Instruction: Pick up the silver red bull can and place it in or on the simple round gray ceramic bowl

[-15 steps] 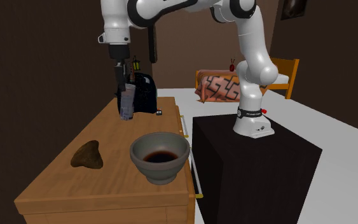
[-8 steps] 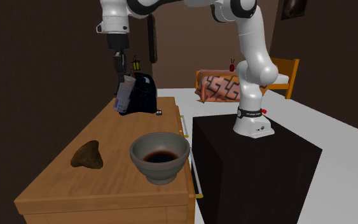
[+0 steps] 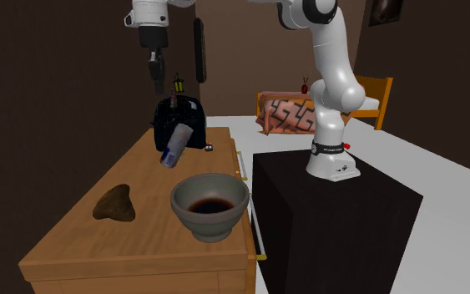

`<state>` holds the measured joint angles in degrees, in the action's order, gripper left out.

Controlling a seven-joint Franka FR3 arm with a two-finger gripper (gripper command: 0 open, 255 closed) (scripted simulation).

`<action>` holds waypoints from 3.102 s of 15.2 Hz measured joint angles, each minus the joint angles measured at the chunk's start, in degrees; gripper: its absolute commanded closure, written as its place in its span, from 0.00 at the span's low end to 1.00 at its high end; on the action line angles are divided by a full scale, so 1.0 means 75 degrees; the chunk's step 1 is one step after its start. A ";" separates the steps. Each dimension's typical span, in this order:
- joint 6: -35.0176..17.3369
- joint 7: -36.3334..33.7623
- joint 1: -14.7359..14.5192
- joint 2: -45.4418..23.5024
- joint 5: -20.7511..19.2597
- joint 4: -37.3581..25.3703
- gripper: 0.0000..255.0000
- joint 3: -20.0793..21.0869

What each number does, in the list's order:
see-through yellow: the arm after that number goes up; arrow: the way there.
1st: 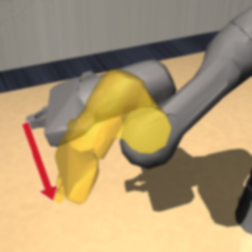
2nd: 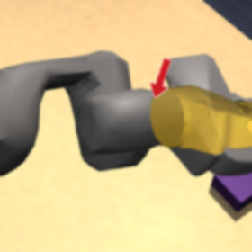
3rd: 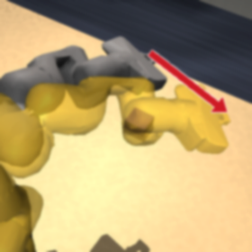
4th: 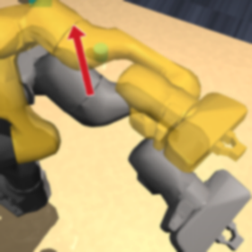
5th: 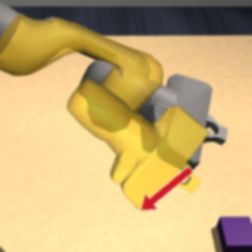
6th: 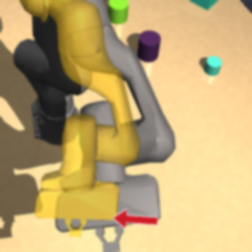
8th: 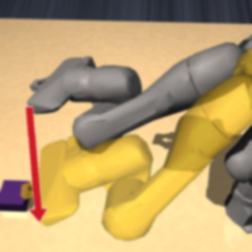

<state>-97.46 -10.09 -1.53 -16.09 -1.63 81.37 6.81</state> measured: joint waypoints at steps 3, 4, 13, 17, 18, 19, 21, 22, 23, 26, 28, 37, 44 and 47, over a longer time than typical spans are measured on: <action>-0.0266 0.0011 0.0009 0.0201 0.0024 0.0397 0.00 0.0010; -0.0714 0.0068 0.0043 0.0524 0.0066 0.1032 0.00 0.0013; -0.5098 0.0674 0.0140 0.2486 0.0494 0.5797 0.00 0.0015; -0.5679 0.0686 0.0137 0.2282 0.0479 0.6091 0.00 0.0021; -0.5776 0.0669 0.0132 0.2204 0.0465 0.6105 0.00 0.0026; -0.5878 0.0676 0.0136 0.2134 0.0458 0.6136 0.00 0.0023; -0.5980 0.0649 0.0127 0.2034 0.0437 0.6138 0.00 0.0031; -0.5997 0.0643 0.0125 0.2017 0.0434 0.6137 0.00 0.0032; -0.6003 0.0640 0.0125 0.2007 0.0431 0.6131 0.00 0.0033; -0.6011 0.0637 0.0123 0.1999 0.0429 0.6129 0.00 0.0034; -0.6011 0.0637 0.0123 0.1999 0.0429 0.6129 1.00 0.0034; -0.6011 0.0637 0.0123 0.1999 0.0429 0.6129 0.00 0.0034; -0.4801 0.0050 0.0042 0.1060 0.0408 0.5601 0.00 0.0075; -0.4687 -0.0092 0.0007 0.0730 0.0408 0.5550 0.00 0.0082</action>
<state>-132.61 -10.77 -1.48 -10.62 1.43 123.00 7.43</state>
